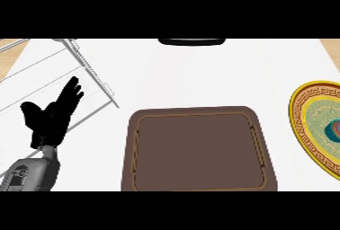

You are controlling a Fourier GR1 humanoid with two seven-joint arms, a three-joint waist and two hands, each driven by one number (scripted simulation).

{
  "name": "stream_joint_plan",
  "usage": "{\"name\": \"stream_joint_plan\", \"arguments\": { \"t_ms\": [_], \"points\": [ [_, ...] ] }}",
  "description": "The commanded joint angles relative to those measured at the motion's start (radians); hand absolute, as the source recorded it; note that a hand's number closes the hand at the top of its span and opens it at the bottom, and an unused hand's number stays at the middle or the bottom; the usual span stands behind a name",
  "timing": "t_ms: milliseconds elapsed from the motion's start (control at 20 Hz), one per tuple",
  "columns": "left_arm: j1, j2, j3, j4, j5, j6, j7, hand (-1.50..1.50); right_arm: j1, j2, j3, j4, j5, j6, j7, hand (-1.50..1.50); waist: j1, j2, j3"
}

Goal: Pick the cupcake from the tray and place it in the plate

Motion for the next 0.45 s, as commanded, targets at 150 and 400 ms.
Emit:
{"name": "stream_joint_plan", "arguments": {
  "t_ms": [150, 400],
  "points": [
    [0.002, -0.027, -0.010, 0.042, -0.014, 0.012, -0.007, 0.00, 0.047, -0.025, 0.032, 0.083, 0.043, 0.131, -0.257, -1.50, -0.002, 0.009, 0.000],
    [0.008, -0.023, -0.023, 0.003, -0.016, 0.004, 0.026, 0.00, 0.011, -0.075, 0.068, 0.109, 0.049, 0.133, -0.238, -1.50, 0.010, 0.005, -0.001]
  ]
}}
